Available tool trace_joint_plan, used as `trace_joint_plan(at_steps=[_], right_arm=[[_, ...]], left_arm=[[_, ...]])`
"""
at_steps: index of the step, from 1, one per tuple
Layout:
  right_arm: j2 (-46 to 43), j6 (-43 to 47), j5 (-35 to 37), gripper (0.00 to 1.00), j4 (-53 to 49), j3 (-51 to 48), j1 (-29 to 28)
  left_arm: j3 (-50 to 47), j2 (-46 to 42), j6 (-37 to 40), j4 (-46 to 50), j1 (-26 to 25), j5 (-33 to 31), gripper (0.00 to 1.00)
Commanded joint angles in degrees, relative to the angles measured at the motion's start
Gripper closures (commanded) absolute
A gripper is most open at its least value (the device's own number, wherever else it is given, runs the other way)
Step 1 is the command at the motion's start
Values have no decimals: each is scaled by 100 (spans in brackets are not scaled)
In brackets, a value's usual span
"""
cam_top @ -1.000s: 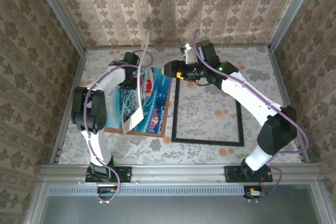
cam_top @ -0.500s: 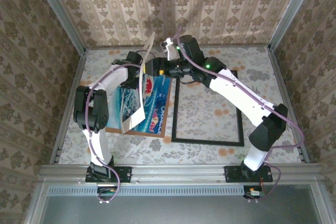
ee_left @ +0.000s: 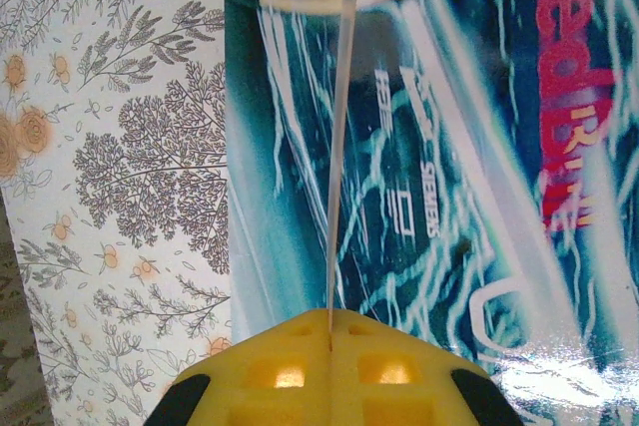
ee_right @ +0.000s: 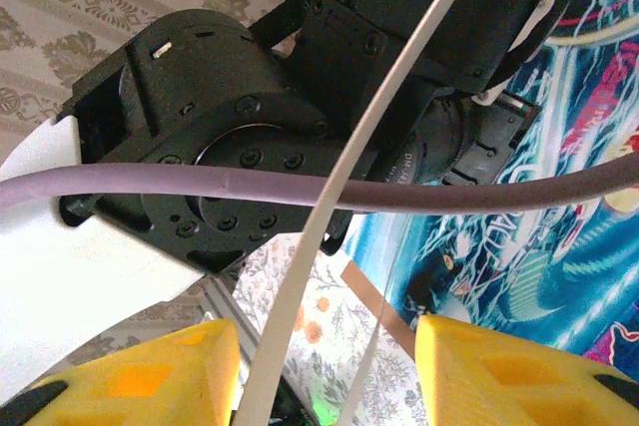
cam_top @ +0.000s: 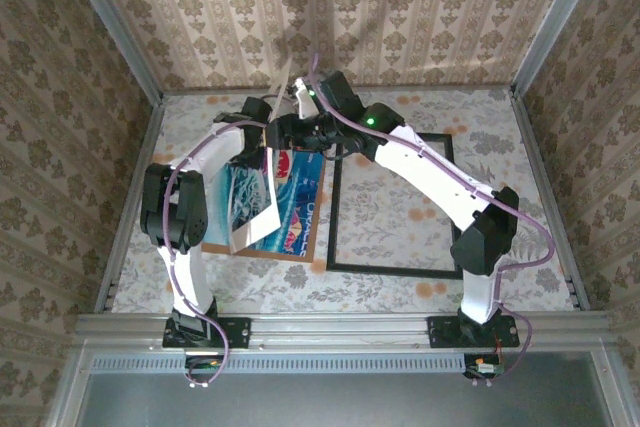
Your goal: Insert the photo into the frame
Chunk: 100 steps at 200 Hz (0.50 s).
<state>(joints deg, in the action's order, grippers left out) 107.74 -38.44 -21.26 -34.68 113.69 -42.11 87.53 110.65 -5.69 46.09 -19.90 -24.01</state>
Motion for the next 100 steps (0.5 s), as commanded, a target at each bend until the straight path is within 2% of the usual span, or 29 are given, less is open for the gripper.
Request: trace_joint_plan(at_steps=[1,55,82,100], right_arm=[[91,38,354,60,-295,223,-16],[23,134,561,85,-280,-107,124],[-132,93,557,93,-73,-515,218],[-225,41,543,95,76,-792,283]], left_arm=[[131,18,130,141,-44,-148,100],[146,9,135,122,-67,-174,100],[134,-13,130,111,-67,-204,100],[128,-25,113,94,-72,-201,100]])
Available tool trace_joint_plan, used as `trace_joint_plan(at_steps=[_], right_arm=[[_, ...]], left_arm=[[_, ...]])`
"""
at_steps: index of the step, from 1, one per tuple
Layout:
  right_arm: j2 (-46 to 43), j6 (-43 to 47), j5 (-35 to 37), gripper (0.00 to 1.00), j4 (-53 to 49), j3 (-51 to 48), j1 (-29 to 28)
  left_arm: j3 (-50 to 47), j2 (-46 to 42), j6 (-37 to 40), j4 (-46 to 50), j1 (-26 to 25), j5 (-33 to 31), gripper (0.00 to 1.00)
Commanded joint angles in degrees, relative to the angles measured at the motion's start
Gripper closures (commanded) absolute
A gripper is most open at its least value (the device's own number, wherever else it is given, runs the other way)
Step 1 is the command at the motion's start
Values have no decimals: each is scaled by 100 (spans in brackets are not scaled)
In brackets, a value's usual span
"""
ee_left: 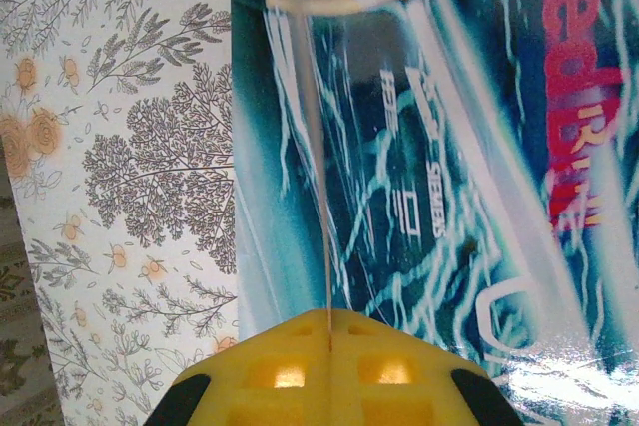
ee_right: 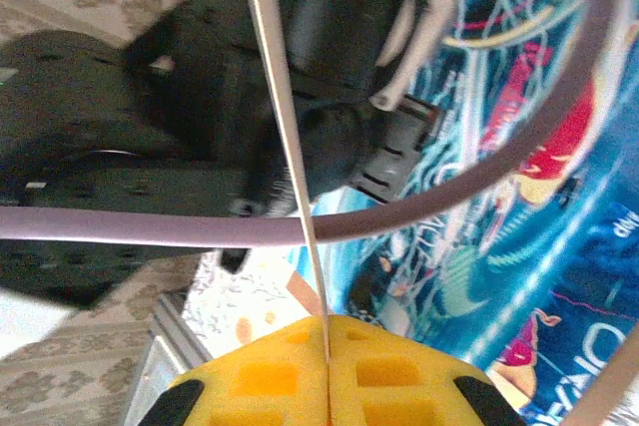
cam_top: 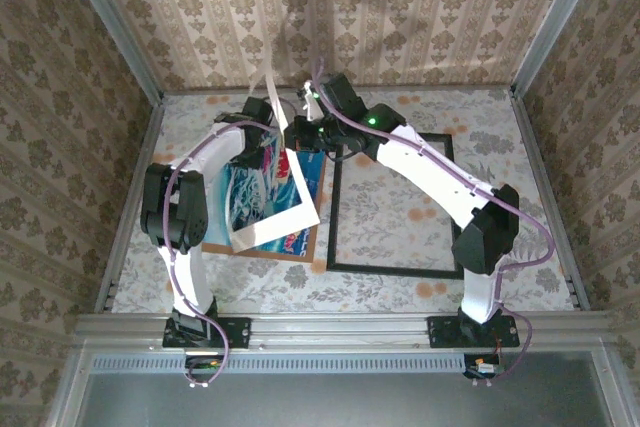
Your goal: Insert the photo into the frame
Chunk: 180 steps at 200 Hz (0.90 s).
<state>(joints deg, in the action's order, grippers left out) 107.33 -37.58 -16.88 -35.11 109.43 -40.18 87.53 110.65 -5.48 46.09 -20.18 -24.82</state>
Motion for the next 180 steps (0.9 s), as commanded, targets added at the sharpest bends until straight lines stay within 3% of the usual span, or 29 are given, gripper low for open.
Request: trace_joint_plan(at_steps=[1,21,108,146,180], right_arm=[[-185,-46,111,95,128,-376,90],[-277,-73,95,96,217,-608,209],[-757,-85,-193,98,725,-1670,994],[-1110,412,-458,98,229,-1817,1407],[-1890,550,-1200,98,27,-2371,1994]], left_arm=[[126,-25,86,89,-41,-120,100],[99,-69,80,68,-38,-71,96],[-294,-707,-14,-369,-12,1164,53],[-587,-1211,-184,-781,79,2086,46],[-926,-1862,-369,-1285,204,2686,40]])
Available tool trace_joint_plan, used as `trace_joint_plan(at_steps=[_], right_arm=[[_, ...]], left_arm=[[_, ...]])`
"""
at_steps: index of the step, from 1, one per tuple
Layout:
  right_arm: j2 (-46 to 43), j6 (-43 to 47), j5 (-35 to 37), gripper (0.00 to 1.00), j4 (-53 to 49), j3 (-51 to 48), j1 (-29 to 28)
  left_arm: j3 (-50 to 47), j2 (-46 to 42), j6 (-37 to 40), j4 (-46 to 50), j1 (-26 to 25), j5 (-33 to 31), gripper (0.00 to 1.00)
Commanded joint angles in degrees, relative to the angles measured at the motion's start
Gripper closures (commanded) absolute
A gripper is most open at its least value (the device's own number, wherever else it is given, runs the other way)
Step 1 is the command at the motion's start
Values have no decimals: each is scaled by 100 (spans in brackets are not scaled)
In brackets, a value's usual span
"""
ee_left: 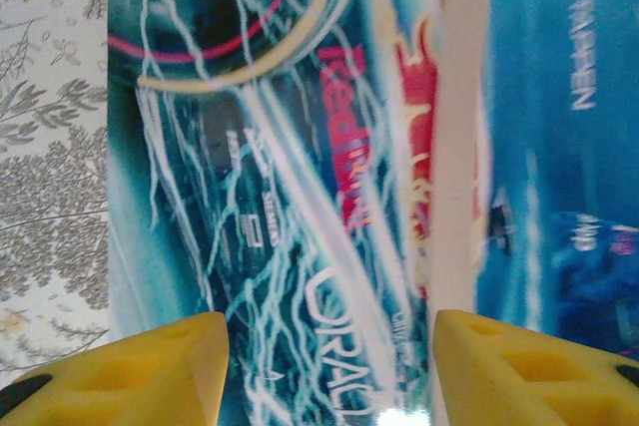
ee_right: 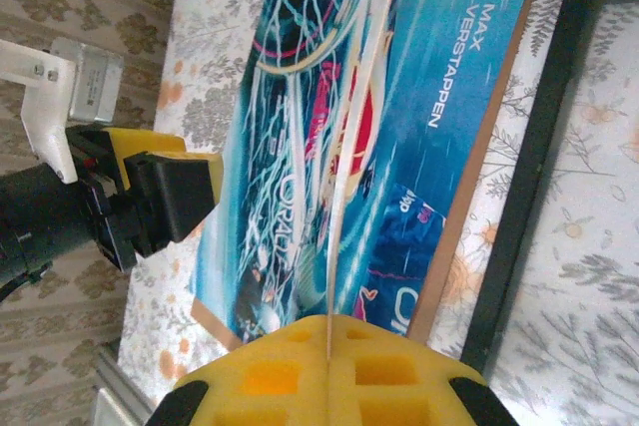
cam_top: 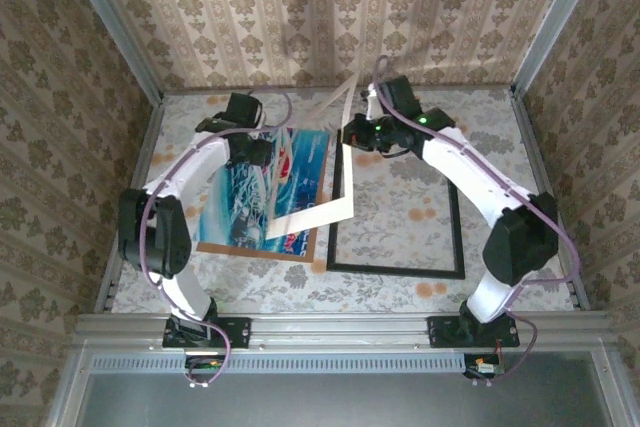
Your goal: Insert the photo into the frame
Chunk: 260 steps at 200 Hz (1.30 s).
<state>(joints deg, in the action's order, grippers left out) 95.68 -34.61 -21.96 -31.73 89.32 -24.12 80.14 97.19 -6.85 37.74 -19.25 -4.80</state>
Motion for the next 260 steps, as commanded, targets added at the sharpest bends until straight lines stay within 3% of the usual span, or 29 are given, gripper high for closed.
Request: trace_joint_plan(at_steps=[1,48,87,115,153,260], right_arm=[[-752,249,-721,98,-319,-384,411],[-2028,286,-1753,98,-875,-1798,1778],[-2030,984,-1188,98,-1481,-2459,2713],[-1633,1397,-263,98,-1631,-2478,2816],[-858,1844,318,98,-1889,-2096,2858],[-47,2197,941,98,-1950,-1873,3256]], left_arm=[[-198,-529,-239,-464,112,692,40],[-577,-908,-308,-793,132,682,35],[-548,-820,-317,-820,123,847,34],[-521,-815,-256,-777,114,874,34],[-594,-822,-240,-803,102,932,34],[-641,-719,-212,-952,102,1007,33]])
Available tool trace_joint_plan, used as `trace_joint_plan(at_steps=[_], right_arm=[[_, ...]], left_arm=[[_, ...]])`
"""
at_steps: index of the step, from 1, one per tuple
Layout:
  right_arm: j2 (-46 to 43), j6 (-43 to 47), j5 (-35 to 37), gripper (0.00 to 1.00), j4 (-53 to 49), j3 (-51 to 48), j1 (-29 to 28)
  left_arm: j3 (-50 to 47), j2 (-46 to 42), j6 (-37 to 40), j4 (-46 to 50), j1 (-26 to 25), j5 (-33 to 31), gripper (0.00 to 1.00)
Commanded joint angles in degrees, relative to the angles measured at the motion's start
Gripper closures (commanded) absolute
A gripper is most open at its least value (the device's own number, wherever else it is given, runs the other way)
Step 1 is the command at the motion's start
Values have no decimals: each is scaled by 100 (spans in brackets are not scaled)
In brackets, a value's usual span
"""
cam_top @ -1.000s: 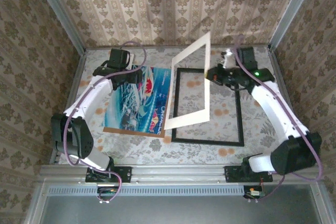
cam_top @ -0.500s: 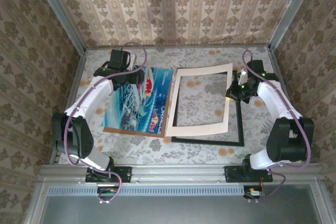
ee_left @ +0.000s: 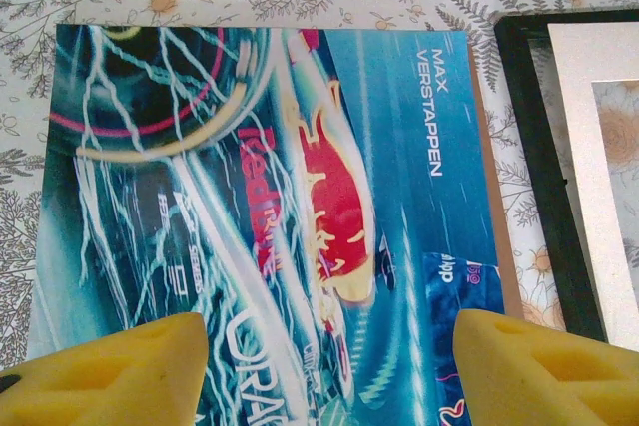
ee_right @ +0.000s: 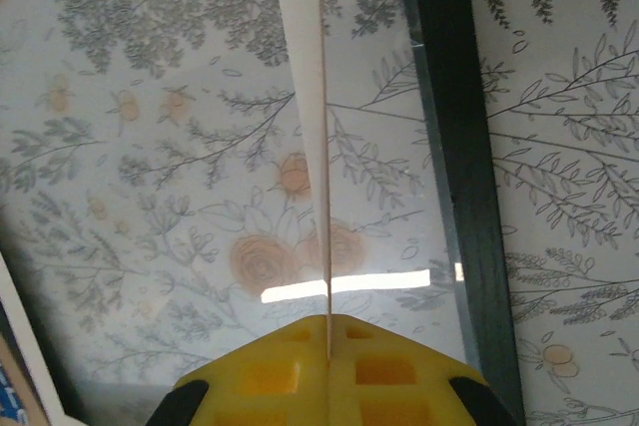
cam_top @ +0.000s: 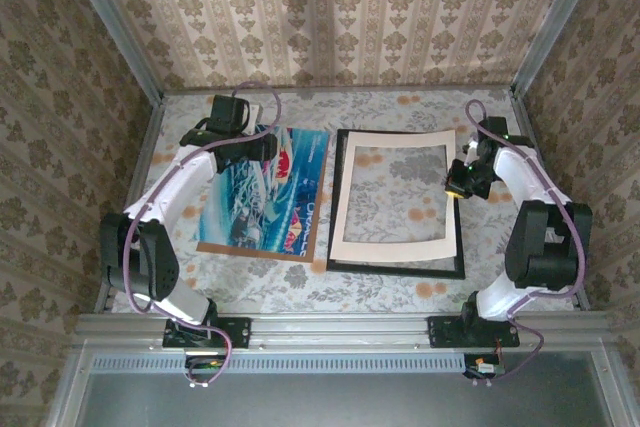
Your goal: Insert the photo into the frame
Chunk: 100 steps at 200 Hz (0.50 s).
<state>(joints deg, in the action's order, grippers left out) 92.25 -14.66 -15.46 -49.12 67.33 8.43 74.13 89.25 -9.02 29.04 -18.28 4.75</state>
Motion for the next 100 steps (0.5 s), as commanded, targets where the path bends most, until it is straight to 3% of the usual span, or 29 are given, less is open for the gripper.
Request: trace_joint_plan(at_steps=[1,49,100], right_arm=[[313,205,292,98,-229,339,1],[669,400,463,97,-363,666,1],[467,477,406,97,-448,429,-84]], left_arm=[[-39,75,5,-82,3,56,33],[-31,69,14,-43,0,34,33],[-48,65,-12,-82,-8,102,32]])
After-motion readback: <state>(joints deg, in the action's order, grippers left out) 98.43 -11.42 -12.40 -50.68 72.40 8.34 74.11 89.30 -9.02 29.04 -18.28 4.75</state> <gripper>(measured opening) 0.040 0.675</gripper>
